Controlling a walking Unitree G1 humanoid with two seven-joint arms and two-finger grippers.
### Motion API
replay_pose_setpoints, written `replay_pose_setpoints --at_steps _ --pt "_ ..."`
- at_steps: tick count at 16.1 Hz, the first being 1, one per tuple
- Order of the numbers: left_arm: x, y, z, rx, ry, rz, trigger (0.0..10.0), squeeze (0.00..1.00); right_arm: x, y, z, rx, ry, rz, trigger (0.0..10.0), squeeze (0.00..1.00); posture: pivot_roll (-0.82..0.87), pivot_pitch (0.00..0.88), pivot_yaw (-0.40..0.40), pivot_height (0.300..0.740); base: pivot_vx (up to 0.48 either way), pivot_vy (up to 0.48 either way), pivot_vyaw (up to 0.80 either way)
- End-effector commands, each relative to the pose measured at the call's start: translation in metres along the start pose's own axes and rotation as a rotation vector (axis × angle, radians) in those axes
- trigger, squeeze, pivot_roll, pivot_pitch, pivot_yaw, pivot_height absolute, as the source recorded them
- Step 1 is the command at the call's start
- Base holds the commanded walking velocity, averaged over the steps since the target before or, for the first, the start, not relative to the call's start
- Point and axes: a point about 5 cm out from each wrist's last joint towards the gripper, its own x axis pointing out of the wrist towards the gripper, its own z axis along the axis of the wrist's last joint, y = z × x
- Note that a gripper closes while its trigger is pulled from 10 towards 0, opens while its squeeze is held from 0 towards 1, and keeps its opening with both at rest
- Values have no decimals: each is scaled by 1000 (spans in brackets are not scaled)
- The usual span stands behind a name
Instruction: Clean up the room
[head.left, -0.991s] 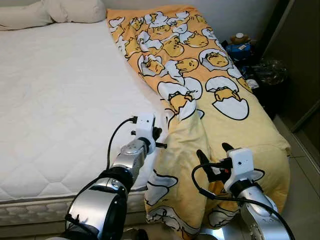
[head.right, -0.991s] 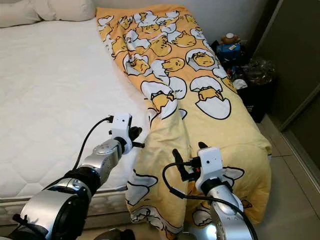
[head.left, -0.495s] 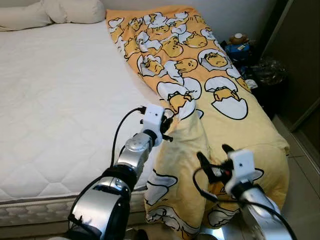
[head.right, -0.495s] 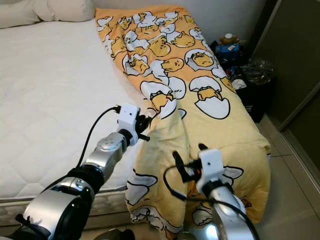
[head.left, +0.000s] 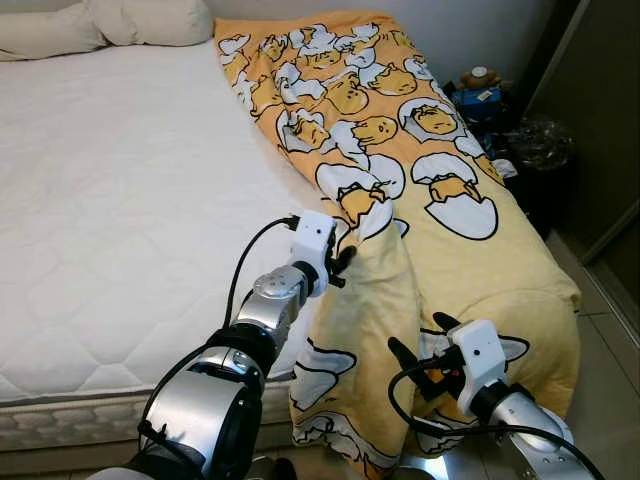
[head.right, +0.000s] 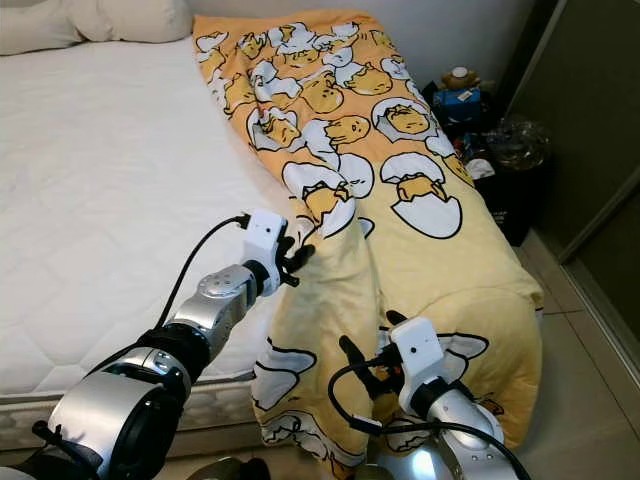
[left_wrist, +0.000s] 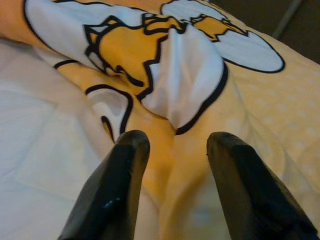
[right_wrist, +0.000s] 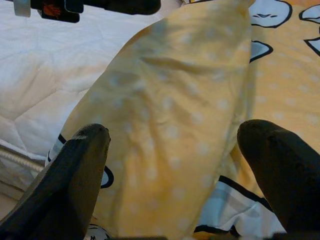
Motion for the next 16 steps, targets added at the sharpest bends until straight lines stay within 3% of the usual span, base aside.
replay_pose_setpoints --at_steps 1,6,12,16 --pt "-2 0 -6 10 35 -28 10000 1000 0 -3 3 10 -21 -12 10000 0 -266 53 54 736 0 0 0" --pt "-3 2 -7 -51 63 -76 10000 1000 2 -1 5 18 -25 -7 10000 0 -257 53 54 736 0 0 0" --pt "-5 4 -4 -33 84 -152 10000 1000 5 2 8 28 -38 -10 10000 0 -255 52 54 736 0 0 0" --pt "-6 3 -10 14 92 -142 10000 1000 5 1 7 30 -44 -18 10000 0 -252 52 52 736 0 0 0"
